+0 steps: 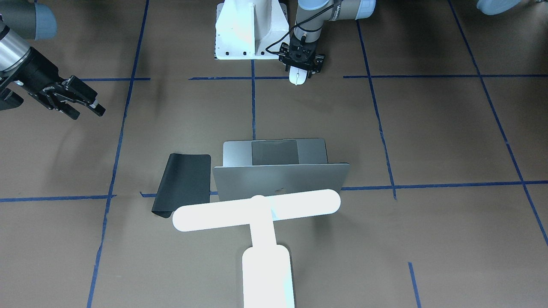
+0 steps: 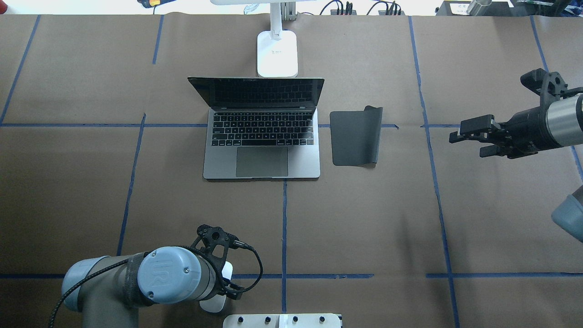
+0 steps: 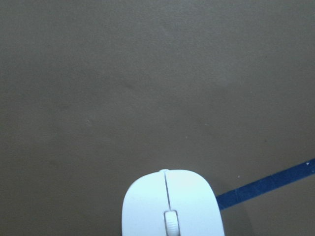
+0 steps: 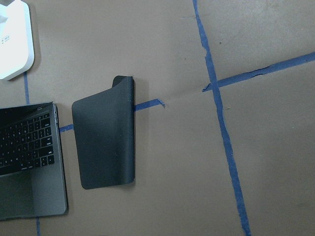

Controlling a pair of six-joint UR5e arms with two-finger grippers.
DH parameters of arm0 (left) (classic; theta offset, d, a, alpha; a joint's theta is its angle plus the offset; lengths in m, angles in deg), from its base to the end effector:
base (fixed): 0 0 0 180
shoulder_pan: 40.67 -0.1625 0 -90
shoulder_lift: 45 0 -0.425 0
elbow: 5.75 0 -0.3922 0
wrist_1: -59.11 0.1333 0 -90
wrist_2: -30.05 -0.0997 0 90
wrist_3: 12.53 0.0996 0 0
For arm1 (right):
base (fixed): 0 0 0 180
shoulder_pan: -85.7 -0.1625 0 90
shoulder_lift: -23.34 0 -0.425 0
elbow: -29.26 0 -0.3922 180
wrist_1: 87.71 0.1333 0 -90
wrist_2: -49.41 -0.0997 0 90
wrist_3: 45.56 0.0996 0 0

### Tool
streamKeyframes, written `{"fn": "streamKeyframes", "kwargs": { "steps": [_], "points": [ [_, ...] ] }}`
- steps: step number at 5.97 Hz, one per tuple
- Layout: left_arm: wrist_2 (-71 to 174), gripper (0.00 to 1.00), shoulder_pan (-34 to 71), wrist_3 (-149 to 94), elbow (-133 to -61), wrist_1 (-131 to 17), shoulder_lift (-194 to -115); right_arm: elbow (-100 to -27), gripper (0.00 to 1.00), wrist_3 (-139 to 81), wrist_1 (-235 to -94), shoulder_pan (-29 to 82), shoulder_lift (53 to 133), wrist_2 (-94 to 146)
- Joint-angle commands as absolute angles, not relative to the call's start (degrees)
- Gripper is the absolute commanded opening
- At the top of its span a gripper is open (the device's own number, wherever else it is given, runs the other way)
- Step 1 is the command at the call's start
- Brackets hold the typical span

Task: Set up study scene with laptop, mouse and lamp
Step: 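Grasp the white mouse with the left gripper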

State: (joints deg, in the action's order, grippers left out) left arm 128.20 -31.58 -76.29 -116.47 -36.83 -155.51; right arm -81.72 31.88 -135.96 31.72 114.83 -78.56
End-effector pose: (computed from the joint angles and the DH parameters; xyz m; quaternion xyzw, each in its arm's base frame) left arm 0.5578 -0.2099 0.2960 0.0591 0.4000 0.1644 0.8997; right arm -0.2214 -0.4269 0.4069 0.0301 -0.5563 0.1328 0.8198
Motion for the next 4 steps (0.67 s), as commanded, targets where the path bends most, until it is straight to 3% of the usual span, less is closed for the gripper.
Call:
{"fn": "streamKeyframes", "kwargs": {
  "steps": [1, 4],
  "points": [
    [129.8, 0.0, -31.27, -76.86, -116.93, -36.87, -155.48, -81.84, 1.0, 31.96, -135.96, 31.64, 114.84, -78.56],
    [129.72, 0.0, -26.71, -78.78, -119.92, -36.6, -160.72, -82.1, 1.0, 31.88, -135.96, 31.38, 115.18, -79.17]
  ]
}}
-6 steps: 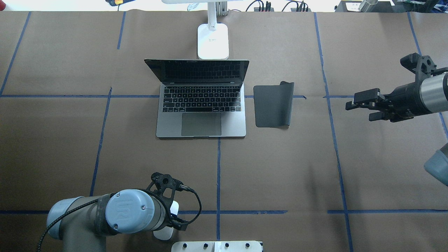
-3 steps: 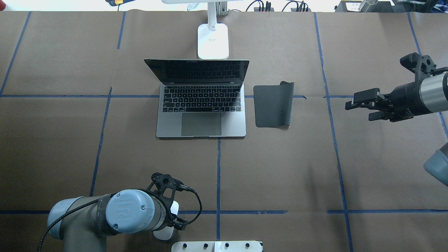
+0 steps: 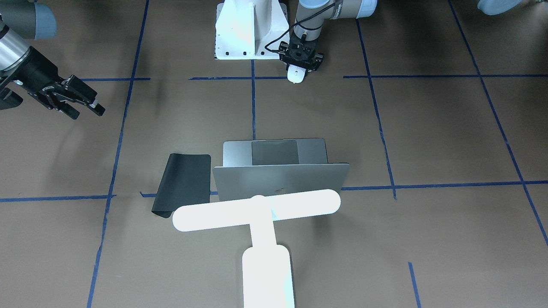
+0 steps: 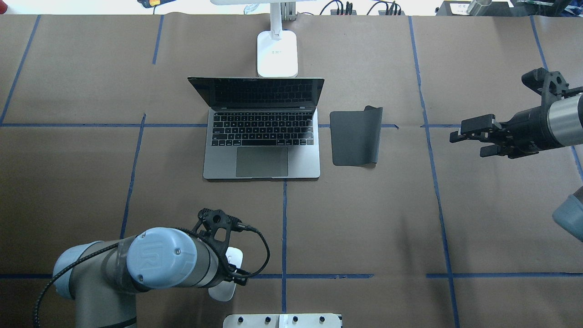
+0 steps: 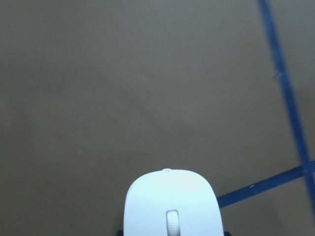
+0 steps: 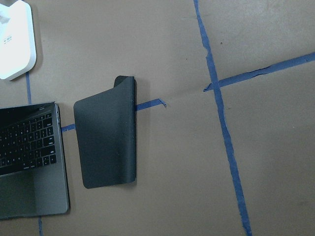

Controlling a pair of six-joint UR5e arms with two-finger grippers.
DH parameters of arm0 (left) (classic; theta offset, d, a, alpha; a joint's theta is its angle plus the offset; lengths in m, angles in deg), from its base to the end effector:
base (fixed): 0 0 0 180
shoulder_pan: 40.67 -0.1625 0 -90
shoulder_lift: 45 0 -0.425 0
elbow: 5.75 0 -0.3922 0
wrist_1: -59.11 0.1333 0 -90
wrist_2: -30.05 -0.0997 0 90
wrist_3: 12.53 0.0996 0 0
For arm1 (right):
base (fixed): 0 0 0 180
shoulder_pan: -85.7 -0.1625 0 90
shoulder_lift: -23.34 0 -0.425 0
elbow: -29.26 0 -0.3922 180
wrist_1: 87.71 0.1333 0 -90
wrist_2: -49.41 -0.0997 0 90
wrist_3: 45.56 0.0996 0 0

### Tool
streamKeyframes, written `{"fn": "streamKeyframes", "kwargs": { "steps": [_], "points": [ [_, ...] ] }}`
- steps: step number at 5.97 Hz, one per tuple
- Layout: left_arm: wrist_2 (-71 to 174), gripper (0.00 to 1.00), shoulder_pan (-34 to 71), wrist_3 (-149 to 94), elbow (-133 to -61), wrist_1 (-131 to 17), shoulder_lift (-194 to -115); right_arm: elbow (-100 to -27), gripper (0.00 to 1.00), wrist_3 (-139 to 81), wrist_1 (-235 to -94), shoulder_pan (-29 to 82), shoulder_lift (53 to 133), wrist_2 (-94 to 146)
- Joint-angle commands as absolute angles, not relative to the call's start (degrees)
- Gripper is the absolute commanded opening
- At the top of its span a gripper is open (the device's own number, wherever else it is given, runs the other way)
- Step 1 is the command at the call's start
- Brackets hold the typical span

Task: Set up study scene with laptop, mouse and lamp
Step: 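Grasp the white mouse with the left gripper, then carry the white mouse with the left gripper over the black mouse pad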

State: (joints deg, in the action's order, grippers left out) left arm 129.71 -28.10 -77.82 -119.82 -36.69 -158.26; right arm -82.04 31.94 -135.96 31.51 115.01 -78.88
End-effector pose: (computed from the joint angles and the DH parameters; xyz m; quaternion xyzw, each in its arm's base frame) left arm 0.5329 -0.2383 0.2437 0.0711 0.4463 0.1317 0.8823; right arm -0.2189 -0.4258 0.4055 0.0294 -0.5578 0.1326 0.8188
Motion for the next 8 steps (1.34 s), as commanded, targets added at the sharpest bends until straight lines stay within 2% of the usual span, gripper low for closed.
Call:
{"fn": "streamKeyframes", "kwargs": {
  "steps": [1, 4, 6, 8],
  "points": [
    [129.54, 0.0, -24.18, -78.8, -117.83, -36.69, -165.1, -82.62, 1.0, 31.88, -135.88, 31.21, 117.1, -79.26],
    [129.72, 0.0, -18.98, -78.71, -100.38, -43.25, -179.08, -82.81, 1.0, 31.09, -135.7, 29.19, 120.01, -79.61],
    [129.63, 0.0, -15.47, -78.97, -80.37, -50.01, -192.86, -82.46, 1.0, 26.79, -135.79, 26.73, 121.86, -82.33],
    [129.46, 0.0, -13.79, -83.0, -57.27, -58.9, -206.39, -82.89, 1.0, 26.69, -135.7, 25.58, 123.18, -83.12]
  ]
}}
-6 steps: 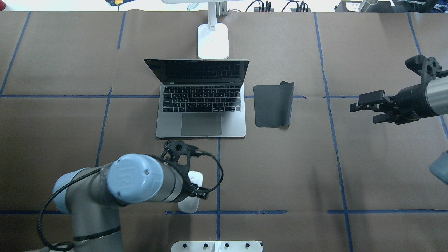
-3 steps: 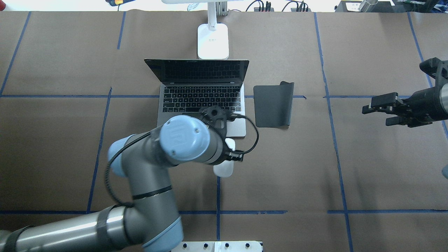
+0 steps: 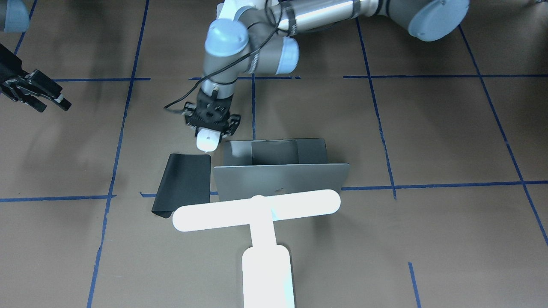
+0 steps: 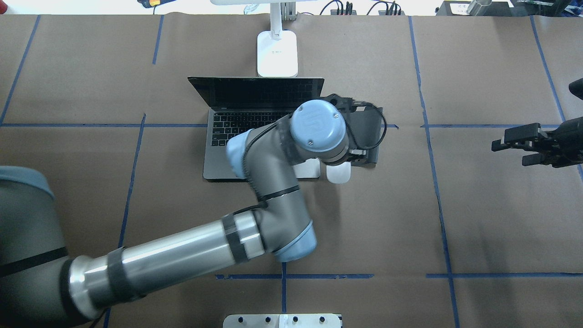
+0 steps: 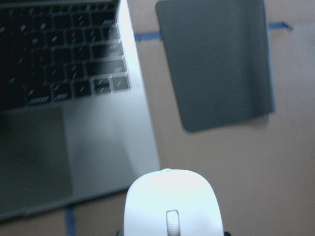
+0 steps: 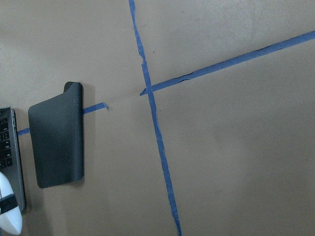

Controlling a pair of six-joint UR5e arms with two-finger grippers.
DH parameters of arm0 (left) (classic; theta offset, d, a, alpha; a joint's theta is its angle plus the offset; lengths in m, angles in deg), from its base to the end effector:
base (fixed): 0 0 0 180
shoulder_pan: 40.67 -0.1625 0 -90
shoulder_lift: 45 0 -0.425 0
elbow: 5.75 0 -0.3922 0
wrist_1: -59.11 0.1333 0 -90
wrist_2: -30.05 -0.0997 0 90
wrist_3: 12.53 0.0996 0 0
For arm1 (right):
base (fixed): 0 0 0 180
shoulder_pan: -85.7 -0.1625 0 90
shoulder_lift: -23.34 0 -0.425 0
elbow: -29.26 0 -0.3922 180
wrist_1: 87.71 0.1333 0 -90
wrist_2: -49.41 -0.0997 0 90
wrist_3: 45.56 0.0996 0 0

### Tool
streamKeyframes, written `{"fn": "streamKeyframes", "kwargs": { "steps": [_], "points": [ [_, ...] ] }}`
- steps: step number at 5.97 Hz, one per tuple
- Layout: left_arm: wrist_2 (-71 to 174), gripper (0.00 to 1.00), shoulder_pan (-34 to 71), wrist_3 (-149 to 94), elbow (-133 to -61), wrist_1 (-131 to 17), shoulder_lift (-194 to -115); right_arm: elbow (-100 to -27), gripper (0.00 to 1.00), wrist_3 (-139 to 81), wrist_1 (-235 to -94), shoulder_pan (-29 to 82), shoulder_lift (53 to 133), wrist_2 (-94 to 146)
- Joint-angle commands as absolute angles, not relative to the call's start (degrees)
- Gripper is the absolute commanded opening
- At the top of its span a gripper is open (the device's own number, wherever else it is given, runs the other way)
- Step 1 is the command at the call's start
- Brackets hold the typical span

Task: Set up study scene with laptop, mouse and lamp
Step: 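Carry the white mouse with the left gripper over the black mouse pad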

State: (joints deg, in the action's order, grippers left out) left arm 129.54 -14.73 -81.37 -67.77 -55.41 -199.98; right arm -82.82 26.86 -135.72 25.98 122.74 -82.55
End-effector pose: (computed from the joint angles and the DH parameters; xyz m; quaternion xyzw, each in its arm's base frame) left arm 0.6973 -0.4691 0.0654 0.1385 0.4956 0.0066 0.8574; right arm -0.1599 -0.4061 0.4572 0.0194 -0.5335 0.1448 0.8331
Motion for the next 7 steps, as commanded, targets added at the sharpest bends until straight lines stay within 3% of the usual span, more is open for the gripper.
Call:
{"fn": "streamKeyframes", "kwargs": {
  "steps": [1, 2, 7],
  "points": [
    [129.11, 0.0, -13.43, -83.36, -53.77, -59.97, -208.63, -82.81, 1.0, 26.69, -135.7, 25.67, 123.19, -83.22],
    [127.54, 0.0, -13.43, -83.8, -47.73, -62.16, -211.87, -82.89, 1.0, 26.69, -135.7, 25.76, 123.01, -83.22],
    [121.81, 0.07, -13.34, -86.71, -36.44, -69.99, -214.8, -82.37, 1.0, 26.69, -136.14, 26.19, 121.87, -83.66]
  ]
}}
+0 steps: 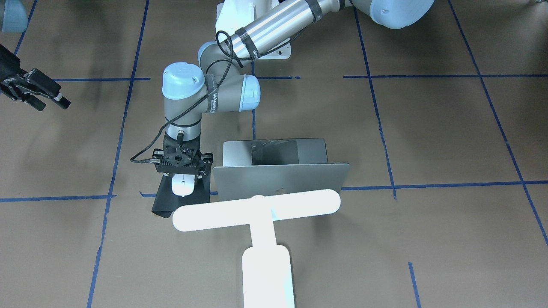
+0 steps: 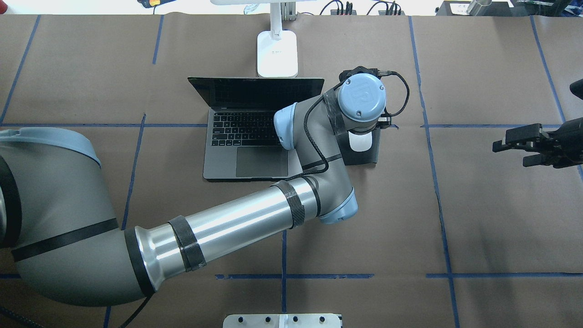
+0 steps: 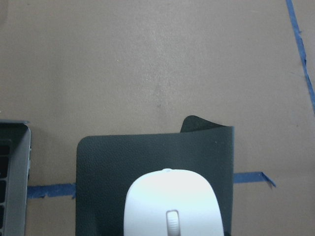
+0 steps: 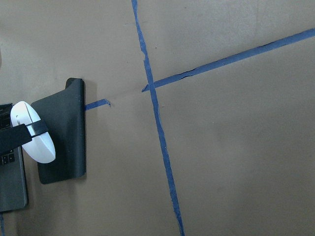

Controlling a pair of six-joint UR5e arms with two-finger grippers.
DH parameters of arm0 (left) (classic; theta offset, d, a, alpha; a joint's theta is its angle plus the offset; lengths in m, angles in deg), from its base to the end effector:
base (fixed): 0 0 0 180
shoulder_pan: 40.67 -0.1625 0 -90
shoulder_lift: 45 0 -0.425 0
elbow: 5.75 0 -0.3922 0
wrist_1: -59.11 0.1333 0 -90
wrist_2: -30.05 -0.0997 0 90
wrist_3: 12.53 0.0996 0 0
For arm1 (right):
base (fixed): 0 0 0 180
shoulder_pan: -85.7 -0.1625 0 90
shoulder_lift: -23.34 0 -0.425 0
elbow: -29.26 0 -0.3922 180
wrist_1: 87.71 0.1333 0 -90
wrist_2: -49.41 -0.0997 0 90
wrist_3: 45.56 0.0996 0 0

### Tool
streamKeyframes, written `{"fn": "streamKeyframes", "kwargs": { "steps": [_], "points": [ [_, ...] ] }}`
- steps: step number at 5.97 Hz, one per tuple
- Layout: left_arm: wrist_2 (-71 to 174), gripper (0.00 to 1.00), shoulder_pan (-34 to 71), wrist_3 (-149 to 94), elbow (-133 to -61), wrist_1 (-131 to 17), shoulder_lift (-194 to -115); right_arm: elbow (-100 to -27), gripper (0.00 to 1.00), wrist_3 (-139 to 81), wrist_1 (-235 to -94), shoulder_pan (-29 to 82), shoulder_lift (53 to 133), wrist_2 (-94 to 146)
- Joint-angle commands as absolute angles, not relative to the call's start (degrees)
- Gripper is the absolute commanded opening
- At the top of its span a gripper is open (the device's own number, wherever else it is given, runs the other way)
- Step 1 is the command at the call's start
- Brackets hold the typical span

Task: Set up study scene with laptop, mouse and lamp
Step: 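Carry the white mouse with the left gripper over the black mouse pad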

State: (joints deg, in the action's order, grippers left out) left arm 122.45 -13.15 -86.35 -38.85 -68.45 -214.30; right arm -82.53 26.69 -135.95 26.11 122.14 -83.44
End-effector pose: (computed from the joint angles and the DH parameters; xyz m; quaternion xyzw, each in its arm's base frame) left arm 0.7529 -0.5379 0.0555 0.1691 0.4704 -0.0751 0.8628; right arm -0.1633 -0.4078 0.4551 0.0142 -0.5369 0.1383 0.8321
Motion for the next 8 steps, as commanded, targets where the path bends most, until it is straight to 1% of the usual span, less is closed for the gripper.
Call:
{"fn": "streamKeyframes", "kwargs": {
  "steps": [1, 2, 4, 5, 7, 8],
  "points": [
    [121.72, 0.08, -13.43, -86.71, -34.16, -71.74, -215.85, -82.19, 1.0, 26.78, -136.31, 26.2, 121.78, -83.83],
    [121.72, 0.16, -13.69, -86.71, -33.7, -71.76, -216.47, -81.93, 1.0, 26.78, -136.31, 26.2, 121.69, -84.62],
    [121.89, 0.17, -14.39, -86.71, -33.52, -71.67, -217.52, -80.35, 1.0, 26.78, -136.4, 26.28, 119.68, -84.63],
    [121.9, 0.23, -15.0, -86.79, -33.61, -71.58, -217.87, -80.34, 1.0, 26.87, -136.4, 26.2, 119.58, -84.63],
    [121.9, 0.43, -15.01, -86.79, -33.52, -71.67, -217.79, -80.17, 1.0, 26.95, -136.4, 26.28, 119.67, -84.63],
    [121.9, 0.51, -14.92, -86.79, -33.52, -71.67, -217.7, -79.73, 1.0, 26.87, -136.32, 26.28, 119.67, -84.71]
  ]
}}
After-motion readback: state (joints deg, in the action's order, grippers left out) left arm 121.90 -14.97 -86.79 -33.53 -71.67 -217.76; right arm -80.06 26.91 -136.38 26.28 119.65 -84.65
